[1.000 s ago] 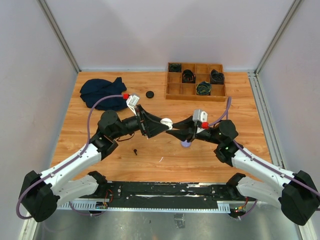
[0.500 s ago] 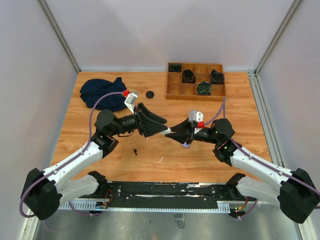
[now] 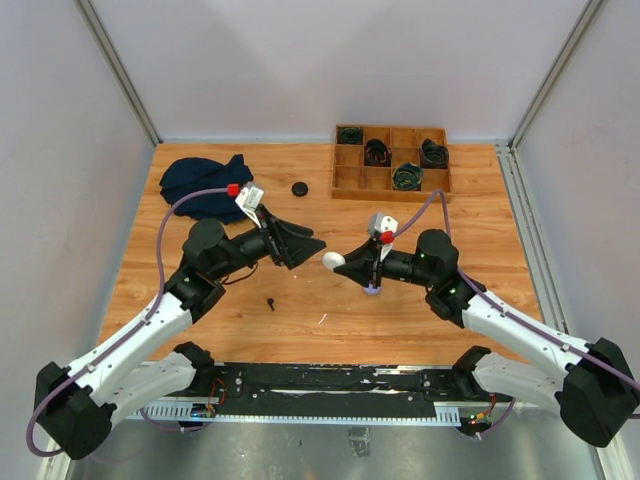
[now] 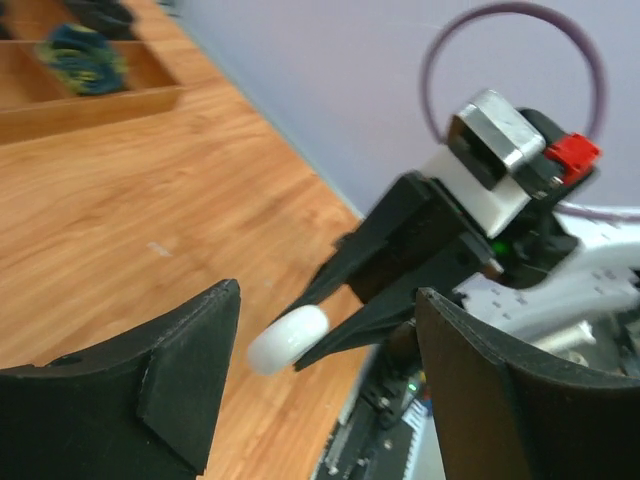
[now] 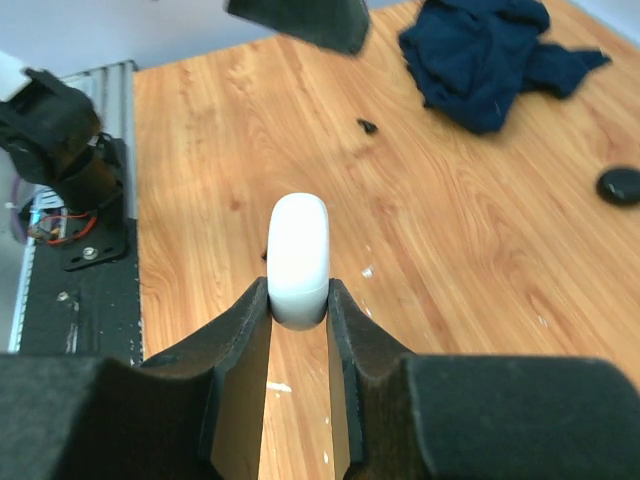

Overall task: Insert the wireless bluetooth earbuds into the charging case
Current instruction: Close the charging case, then place the charging case at the center of the board.

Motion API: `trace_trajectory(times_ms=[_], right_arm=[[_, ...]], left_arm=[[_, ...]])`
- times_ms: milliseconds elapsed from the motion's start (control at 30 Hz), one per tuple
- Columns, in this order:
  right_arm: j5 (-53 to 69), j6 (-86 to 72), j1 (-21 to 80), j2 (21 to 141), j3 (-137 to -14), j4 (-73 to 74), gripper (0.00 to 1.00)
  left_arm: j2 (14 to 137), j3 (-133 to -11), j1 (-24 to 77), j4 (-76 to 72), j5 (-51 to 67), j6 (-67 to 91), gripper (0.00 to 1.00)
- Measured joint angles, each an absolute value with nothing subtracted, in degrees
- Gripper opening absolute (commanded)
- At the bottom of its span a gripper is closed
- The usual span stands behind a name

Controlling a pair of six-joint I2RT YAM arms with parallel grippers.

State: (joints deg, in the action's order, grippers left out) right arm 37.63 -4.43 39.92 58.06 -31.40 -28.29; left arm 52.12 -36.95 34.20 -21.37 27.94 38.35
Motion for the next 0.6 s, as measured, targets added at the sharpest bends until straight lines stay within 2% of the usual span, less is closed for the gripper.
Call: trace_trajectory(times_ms=[200,333,600], right_arm=[[30.06,-5.98,37.47,57.84,-33.1,-17.08,0.05],[25.45,-9.26,33.67,57.04,-32.93,-9.98,0.07],[20.88,-16.8,23.97,53.1,-29.06,-0.1,0.07]], left_arm=[[49.04,-41.76,34.17,-1.41,10.17,30.37,0.85],[47.72,-42.89,34.15,7.84,1.26,27.27,0.99],[46.22,-43.4,34.15,19.97,-11.35,25.69,0.99]])
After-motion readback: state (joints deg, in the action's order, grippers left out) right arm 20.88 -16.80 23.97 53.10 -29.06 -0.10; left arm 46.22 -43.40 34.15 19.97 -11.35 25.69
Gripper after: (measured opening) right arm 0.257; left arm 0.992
